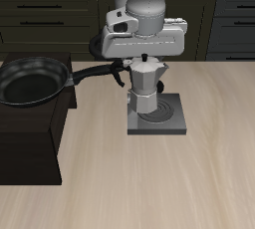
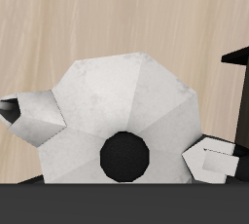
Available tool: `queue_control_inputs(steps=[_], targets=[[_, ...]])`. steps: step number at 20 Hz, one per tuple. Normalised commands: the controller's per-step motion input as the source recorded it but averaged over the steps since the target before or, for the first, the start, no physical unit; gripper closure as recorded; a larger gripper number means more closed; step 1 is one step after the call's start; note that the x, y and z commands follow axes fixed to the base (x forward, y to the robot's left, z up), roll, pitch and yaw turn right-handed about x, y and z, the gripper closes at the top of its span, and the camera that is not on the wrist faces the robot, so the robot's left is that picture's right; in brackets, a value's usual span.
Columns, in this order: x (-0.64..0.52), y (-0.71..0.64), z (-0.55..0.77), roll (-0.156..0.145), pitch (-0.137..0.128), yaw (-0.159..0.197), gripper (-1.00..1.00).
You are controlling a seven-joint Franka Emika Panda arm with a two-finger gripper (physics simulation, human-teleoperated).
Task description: Place the moka pot on the stove and turn on the stove
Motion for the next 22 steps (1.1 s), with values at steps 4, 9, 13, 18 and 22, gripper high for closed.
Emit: queue_control_inputs(steps=[4,9,13,18,22], targets=[[-0.19,0.22,0.06,0.024,-0.008,-0.009,1.0],[-0.28,0.13,0.06,0.006,-0.002,-0.044,1.0],[-0.22,0.1,0.04,0.027,-0.011,-0.006,1.0],[-0.31,0.14,0.04,0.015,-0.022,0.016,1.0],[-0.21,-0.01,-0.03,0.02,0.003,-0.024,1.0]])
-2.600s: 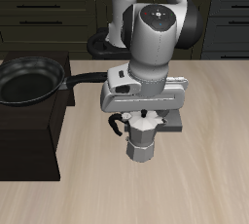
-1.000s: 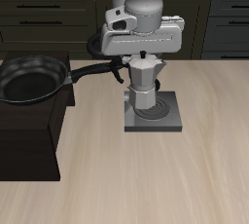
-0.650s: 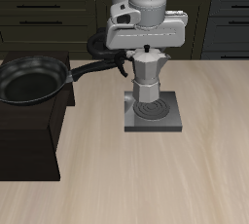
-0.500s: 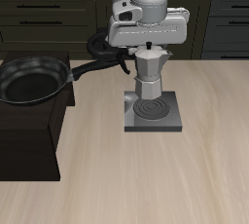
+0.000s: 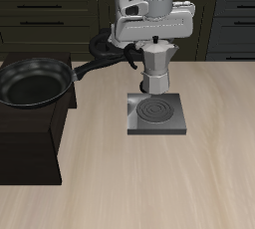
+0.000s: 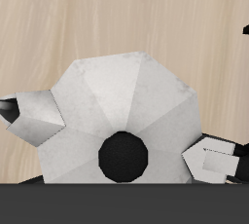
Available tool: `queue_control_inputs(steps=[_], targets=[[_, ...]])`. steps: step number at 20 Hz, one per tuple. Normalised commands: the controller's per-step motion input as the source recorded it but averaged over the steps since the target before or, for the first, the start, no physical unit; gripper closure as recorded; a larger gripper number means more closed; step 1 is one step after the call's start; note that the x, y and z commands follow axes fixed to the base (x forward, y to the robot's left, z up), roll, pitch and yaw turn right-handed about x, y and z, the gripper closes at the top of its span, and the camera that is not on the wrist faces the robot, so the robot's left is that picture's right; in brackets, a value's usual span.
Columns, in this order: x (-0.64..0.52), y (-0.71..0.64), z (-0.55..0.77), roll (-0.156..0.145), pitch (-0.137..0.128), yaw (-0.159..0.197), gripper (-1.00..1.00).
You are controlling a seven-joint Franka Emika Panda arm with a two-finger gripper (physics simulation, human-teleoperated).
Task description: Place the moka pot on the stove and turn on the stove
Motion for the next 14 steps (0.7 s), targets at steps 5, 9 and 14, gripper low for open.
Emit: queue_control_inputs(steps=[5,9,14], targets=[[-0.14,-0.04,-0.06,-0.004,0.005,0.0,1.0],[-0.24,-0.08,0.03,-0.001,-0.017,0.0,1.0],[-0.16,-0.03,0.01,-0.009,-0.014,-0.008,1.0]])
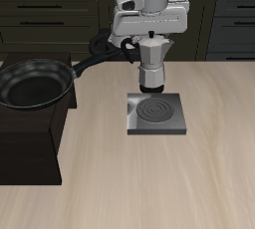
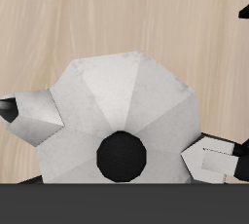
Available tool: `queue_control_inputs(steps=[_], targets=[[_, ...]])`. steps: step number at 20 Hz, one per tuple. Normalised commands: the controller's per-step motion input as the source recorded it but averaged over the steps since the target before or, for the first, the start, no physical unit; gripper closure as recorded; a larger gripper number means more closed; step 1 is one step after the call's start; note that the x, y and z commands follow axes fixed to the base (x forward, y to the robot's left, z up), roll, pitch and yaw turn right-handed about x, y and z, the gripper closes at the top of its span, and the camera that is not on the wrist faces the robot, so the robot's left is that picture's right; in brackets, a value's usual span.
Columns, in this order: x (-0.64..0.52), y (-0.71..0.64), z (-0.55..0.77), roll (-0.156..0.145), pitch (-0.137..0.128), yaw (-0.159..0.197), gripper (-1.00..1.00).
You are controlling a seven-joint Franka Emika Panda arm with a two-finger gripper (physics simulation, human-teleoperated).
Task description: Place the moka pot on the stove and turn on the stove
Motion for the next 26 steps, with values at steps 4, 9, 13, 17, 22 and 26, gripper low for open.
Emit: queue_control_inputs(steps=[4,9,13,17,22,26], targets=[[-0.21,-0.03,-0.11,0.007,0.01,0.006,1.0],[-0.07,0.02,-0.07,0.002,0.001,-0.006,1.0],[-0.08,0.04,-0.12,-0.001,0.003,0.001,1.0],[-0.07,0.0,-0.09,-0.004,-0.007,-0.001,1.0],[-0.02,-0.05,-0.04,-0.003,-0.008,-0.003,1.0],[0.03,-0.03,-0.13,-0.001,0.002,-0.009,1.0]])
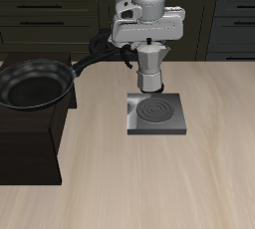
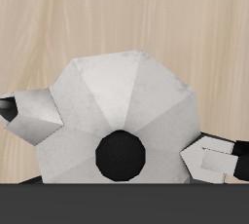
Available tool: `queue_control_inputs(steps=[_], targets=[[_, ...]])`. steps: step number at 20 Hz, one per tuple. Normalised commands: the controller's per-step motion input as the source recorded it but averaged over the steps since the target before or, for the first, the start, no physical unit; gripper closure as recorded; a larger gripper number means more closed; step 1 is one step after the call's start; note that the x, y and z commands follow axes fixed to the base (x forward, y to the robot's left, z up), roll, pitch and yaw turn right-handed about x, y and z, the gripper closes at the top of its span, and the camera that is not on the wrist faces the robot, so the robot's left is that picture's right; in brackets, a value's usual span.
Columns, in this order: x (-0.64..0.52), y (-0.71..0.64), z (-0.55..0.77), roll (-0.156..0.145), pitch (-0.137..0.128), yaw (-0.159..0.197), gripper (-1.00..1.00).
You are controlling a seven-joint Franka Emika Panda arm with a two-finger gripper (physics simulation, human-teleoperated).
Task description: Place the moka pot on the stove and turn on the stove
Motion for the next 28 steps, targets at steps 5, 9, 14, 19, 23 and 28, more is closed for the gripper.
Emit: queue_control_inputs(steps=[5,9,14,19,23,28], targets=[[-0.11,-0.01,-0.18,0.015,0.015,-0.016,1.0],[-0.1,0.04,-0.07,0.012,-0.006,0.004,1.0],[-0.09,0.02,-0.02,0.008,-0.004,-0.007,1.0],[-0.02,-0.05,-0.08,0.001,-0.004,0.019,1.0],[0.14,-0.14,-0.17,-0.04,0.027,-0.002,1.0],[0.04,-0.01,-0.13,0.0,0.002,0.01,1.0]])
